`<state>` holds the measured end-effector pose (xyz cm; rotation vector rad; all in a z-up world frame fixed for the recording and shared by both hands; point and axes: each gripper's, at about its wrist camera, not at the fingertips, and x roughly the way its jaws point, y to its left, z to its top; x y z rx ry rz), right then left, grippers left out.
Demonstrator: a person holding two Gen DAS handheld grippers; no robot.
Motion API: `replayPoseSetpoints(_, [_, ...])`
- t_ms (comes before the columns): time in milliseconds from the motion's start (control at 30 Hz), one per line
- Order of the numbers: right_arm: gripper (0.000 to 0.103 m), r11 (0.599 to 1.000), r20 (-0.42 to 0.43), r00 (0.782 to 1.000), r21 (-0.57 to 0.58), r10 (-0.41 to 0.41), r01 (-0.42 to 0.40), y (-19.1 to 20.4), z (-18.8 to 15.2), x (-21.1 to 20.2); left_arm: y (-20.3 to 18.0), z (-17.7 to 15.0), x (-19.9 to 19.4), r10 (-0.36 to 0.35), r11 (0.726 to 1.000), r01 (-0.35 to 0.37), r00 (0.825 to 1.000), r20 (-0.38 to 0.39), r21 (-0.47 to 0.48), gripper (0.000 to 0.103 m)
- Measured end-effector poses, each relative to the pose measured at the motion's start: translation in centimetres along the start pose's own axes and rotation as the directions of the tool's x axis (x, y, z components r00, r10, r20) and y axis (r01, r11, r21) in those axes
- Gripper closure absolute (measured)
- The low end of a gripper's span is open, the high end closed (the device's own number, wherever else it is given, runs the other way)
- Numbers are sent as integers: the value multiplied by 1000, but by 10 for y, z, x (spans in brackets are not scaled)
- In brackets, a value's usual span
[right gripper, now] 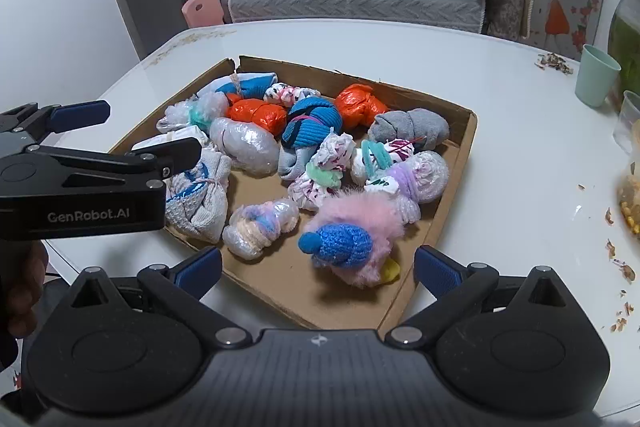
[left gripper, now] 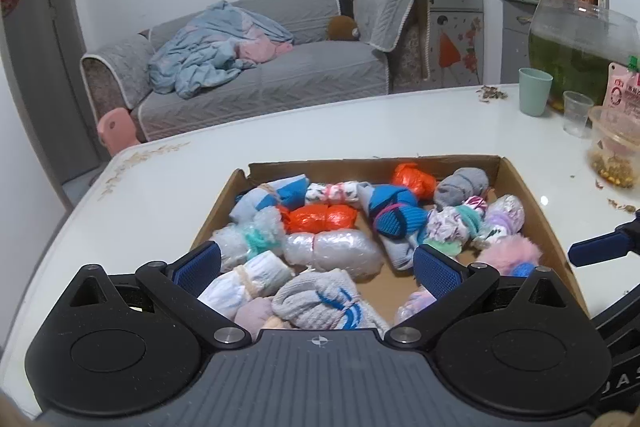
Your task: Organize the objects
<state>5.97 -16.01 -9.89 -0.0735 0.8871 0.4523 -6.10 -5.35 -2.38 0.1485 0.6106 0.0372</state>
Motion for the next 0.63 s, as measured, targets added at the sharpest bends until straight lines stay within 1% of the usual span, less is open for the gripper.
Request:
replayPoseSetpoints(100, [1, 1000, -3, 1000, 4, 3, -3, 0, 0, 2, 0, 3, -2, -3, 1000, 3, 1000, 29, -4, 0])
replayPoseSetpoints(167, [1, 1000, -1, 1000, 2, 6, -6, 0, 1, 3, -1, 5, -2, 1, 1000, -1, 999, 33, 1, 0])
replayPoseSetpoints(267, [1, 1000, 0, 1000, 6, 10, -10, 0, 1, 3, 0, 9, 2, -11, 1000, 11, 1000, 27, -4, 1])
replayPoseSetpoints(400, [1, 1000, 6, 1000, 9, 15, -15, -1, 3, 3, -1, 9, 3, -13, 1000, 13, 999, 46, 0, 1])
replayPoseSetpoints(567, [1, 1000, 10, 1000, 12, 12, -13, -2, 7, 5, 0, 15, 3, -9, 1000, 9, 999, 51, -3, 1])
replayPoseSetpoints(633, [1, 1000, 15, 1000, 6, 12, -12, -2, 9, 5, 2, 19, 2, -25, 1000, 25, 997, 69, -1, 1])
